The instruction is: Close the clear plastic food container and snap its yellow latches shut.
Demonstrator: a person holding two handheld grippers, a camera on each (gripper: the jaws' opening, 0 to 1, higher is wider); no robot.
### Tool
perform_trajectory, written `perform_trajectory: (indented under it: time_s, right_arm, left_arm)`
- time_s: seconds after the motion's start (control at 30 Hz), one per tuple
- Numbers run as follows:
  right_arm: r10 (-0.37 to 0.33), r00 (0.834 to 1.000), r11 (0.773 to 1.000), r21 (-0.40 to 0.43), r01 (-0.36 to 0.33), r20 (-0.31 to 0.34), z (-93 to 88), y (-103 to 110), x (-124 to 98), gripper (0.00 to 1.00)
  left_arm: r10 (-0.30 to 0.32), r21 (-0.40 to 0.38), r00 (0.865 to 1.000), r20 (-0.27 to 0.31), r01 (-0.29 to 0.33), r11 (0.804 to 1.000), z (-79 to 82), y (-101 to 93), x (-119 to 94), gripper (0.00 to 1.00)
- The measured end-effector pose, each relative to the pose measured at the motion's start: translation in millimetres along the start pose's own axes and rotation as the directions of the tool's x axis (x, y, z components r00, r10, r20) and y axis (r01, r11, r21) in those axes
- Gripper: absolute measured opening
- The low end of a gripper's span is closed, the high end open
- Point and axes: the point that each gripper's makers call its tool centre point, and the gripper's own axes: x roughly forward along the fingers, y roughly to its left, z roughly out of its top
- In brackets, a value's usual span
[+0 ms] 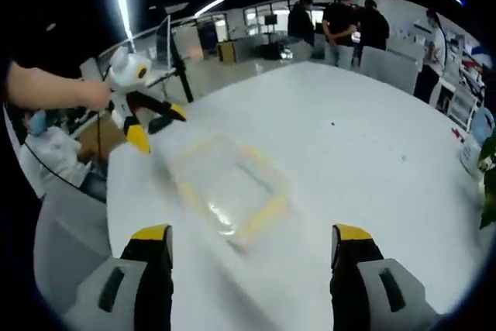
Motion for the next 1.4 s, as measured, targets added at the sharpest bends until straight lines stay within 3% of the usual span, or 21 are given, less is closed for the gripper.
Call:
perform_trajectory:
  time_s: [0.07,0.13,0.53,0.7,0.93,1.03,1.2,1.27,1.4]
  right_arm:
    - [-0.004,1.0,1.0,0.013,0.004,0.014,-1.3,3.6,-3.0,0.85]
    - [-0.043,0.999,0.998,-0.039,0.044,0.029,-1.1,2.4,-6.0,0.84]
    - [-0.107,0.987,0.991,0.092,0.096,0.123,-14.1,14.6,-26.5,0.85]
    - [-0.125,0.983,0.988,0.102,0.112,0.133,-26.2,25.2,-36.5,0.86]
    - [-0.139,0.982,0.985,0.124,0.123,0.13,-45.3,41.2,-48.1,0.86]
    - [-0.158,0.976,0.979,0.151,0.135,0.151,-49.3,49.4,-53.5,0.86]
    - [-0.166,0.975,0.976,0.165,0.142,0.146,-63.6,67.0,-58.2,0.85]
    - [-0.173,0.974,0.974,0.173,0.147,0.145,-68.2,71.6,-60.5,0.85]
    - [-0.187,0.97,0.964,0.219,0.151,0.155,-77.4,80.8,-65.6,0.84]
  left_arm:
    - [0.008,-0.025,1.0,0.015,-0.008,1.0,-2.6,1.2,-2.3,0.91]
    - [0.015,-0.043,1.0,0.023,-0.014,0.999,-8.1,1.9,-5.9,0.92]
    - [0.044,-0.171,0.995,0.091,-0.028,0.985,-42.8,-6.4,-28.0,0.92]
    - [0.056,-0.223,0.989,0.137,-0.025,0.974,-51.1,-12.6,-40.0,0.92]
    - [0.11,-0.266,0.98,0.166,-0.063,0.962,-71.2,-12.1,-53.5,0.91]
    - [0.148,-0.309,0.97,0.191,-0.084,0.948,-80.0,-14.9,-61.0,0.92]
    - [0.191,-0.323,0.966,0.176,-0.127,0.938,-102.6,-19.8,-65.6,0.92]
    - [0.211,-0.36,0.964,0.164,-0.141,0.922,-111.9,-19.2,-67.5,0.92]
    - [0.236,-0.377,0.959,0.159,-0.162,0.912,-121.7,-22.2,-73.1,0.92]
